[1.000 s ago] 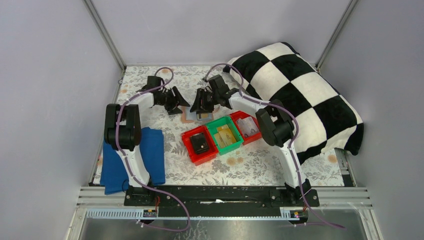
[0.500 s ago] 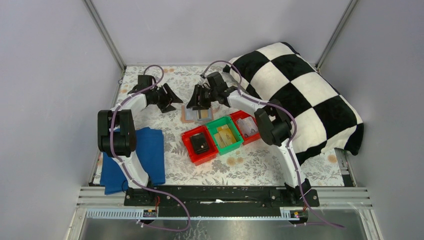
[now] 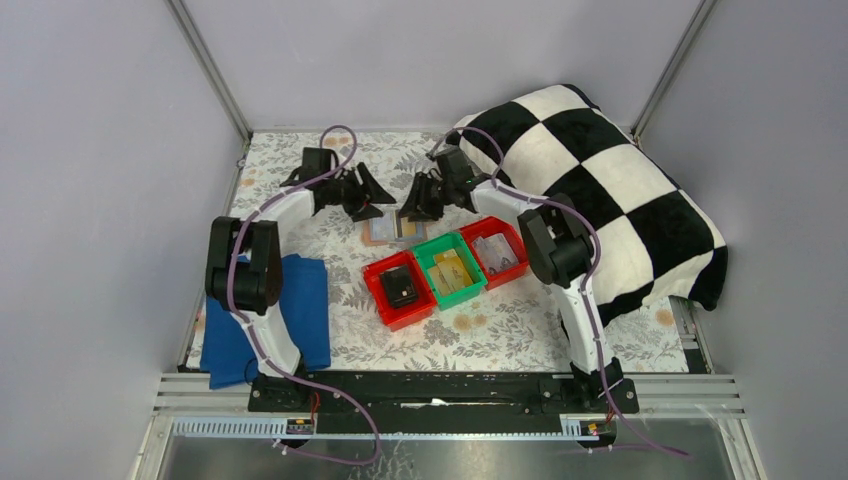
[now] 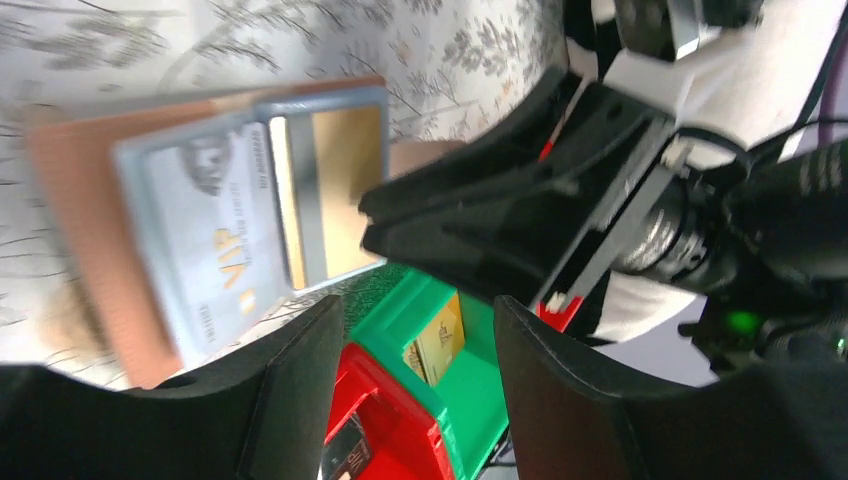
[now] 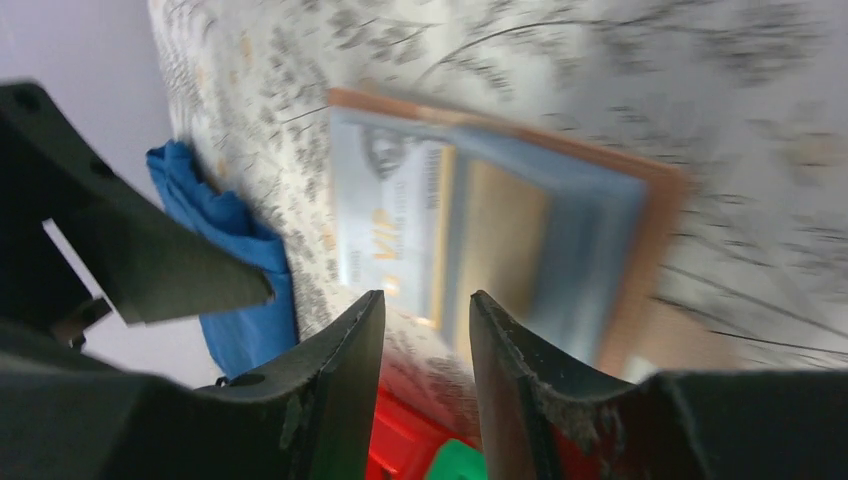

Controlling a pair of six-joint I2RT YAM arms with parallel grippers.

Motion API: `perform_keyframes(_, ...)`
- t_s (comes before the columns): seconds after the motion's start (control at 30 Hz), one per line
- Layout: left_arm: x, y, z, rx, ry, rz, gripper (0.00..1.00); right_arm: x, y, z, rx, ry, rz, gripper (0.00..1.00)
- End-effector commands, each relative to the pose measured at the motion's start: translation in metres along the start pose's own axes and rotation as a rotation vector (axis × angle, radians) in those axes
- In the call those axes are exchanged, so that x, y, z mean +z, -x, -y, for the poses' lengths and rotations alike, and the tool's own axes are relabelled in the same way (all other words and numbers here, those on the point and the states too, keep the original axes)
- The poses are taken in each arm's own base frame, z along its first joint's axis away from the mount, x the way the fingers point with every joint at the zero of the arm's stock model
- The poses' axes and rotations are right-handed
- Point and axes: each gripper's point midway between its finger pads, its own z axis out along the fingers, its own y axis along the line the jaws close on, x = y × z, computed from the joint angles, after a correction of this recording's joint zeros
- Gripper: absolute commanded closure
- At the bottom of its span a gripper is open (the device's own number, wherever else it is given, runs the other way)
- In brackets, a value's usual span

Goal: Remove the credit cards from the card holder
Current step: Remove the credit card from the card holder.

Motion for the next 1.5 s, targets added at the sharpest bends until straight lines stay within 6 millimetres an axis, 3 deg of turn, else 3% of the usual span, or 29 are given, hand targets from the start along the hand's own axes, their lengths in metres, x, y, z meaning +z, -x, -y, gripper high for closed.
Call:
perform_keyframes(0.0,0.02,-0.003,0.018,0.019,-0.081,-0.027,0.4,-0.032,0.032,-0.003,-0.021,-0.004,0.098,0.56)
perform_keyframes(0.23,0.043,-0.008,-0.019,-0.041,-0.002,-0.045,0.45,-0.031,0.03,0.005,-0.016,-0.026,0.099,0.61)
perform_keyframes(0.7,0.06,-0.02,-0.054,-0.072,0.06,-0.085,0.56,-0.021,0.025,0.009,-0.002,-0.012,0.065,0.63)
perform_keyframes(1.47,0.062,-0.02,-0.066,-0.08,0.085,-0.075,0.64,-0.002,0.003,0.024,0.029,-0.008,-0.002,0.66)
